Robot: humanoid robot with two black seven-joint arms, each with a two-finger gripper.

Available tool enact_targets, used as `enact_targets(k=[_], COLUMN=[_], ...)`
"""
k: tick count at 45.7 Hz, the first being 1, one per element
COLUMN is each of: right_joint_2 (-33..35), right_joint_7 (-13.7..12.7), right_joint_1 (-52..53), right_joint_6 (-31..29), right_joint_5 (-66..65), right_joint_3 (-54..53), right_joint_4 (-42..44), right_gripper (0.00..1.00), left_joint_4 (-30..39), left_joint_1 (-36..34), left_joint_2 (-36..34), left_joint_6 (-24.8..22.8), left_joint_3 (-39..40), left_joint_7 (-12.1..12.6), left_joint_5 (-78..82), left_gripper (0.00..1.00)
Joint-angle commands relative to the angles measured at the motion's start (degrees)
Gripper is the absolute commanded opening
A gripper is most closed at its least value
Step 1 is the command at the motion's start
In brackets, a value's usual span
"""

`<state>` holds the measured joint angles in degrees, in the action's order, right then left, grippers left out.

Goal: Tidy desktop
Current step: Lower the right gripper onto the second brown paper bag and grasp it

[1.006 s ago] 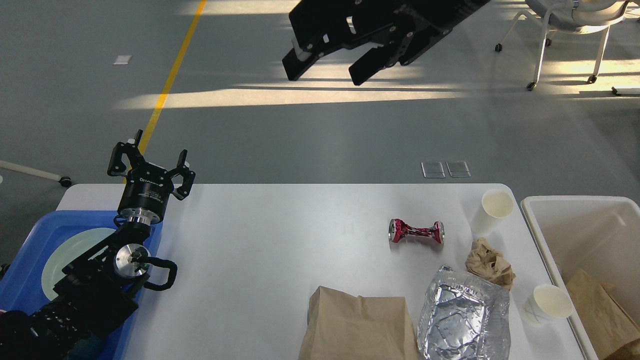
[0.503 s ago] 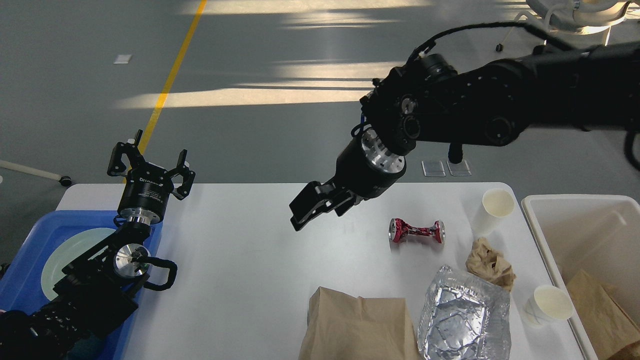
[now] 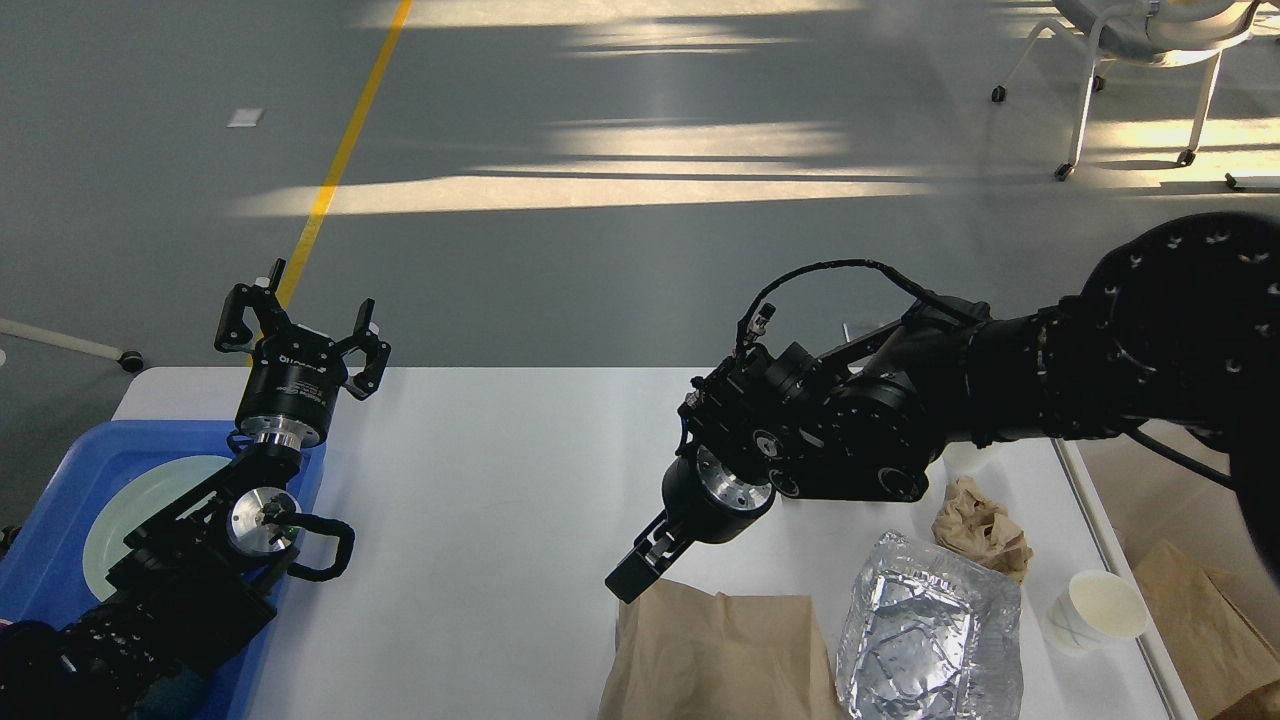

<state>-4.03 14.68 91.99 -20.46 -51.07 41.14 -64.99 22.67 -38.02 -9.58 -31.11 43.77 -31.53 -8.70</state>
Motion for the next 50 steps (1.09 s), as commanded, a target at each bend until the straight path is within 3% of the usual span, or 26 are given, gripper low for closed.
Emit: enact_targets(k=[1,16,26,30,33,34,36,37,50], right_joint_2=[-0.11,0.86,0.69,0.60,0.60,0.60,0.60,0.60,0.77], right_joint_7=[0.09,0.53,1.23,1.23,1.23,1.23,1.23,1.14,0.88], right_joint_1=[-3.39,-7.08,-8.58,-9.46,-9.90,-9.98,-10.16,-10.16,-10.16], right_joint_6=[0.59,2.35,2.26,2.26,2.26,2.26,2.26,2.26,1.91], right_joint_5=[-2.89,-6.15,-6.24,-6.06,-5.97,-5.89,-5.89,-5.89,-5.18], right_joint_3=[0.25,2.63,2.63,2.63,2.63,2.63,2.63,2.63,2.80], right_joint_4=[1.00,2.50,3.28,5.22,6.18,6.27,6.36,6.45,6.63], right_gripper=[0.92,0.83,0.82,0.71,0.54,0.44,0.06,0.00,0.00], left_joint_4=[0.00,0.00,0.00,0.00,0.00,0.00,0.00,0.00,0.00], left_joint_1=[0.05,0.05,0.05,0.05,0.05,-0.04,0.05,-0.04,-0.04], left_joint_2=[0.00,0.00,0.00,0.00,0.00,0.00,0.00,0.00,0.00], left_joint_6=[0.00,0.00,0.00,0.00,0.00,0.00,0.00,0.00,0.00], left_joint_3=[0.00,0.00,0.00,0.00,0.00,0.00,0.00,0.00,0.00], left_joint_7=[-0.02,0.07,-0.02,-0.02,-0.02,-0.02,-0.02,-0.02,-0.02], left_joint_5=[0.00,0.00,0.00,0.00,0.00,0.00,0.00,0.00,0.00], left_gripper=[0.96,0.96,0.96,0.96,0.96,0.96,0.96,0.96,0.96])
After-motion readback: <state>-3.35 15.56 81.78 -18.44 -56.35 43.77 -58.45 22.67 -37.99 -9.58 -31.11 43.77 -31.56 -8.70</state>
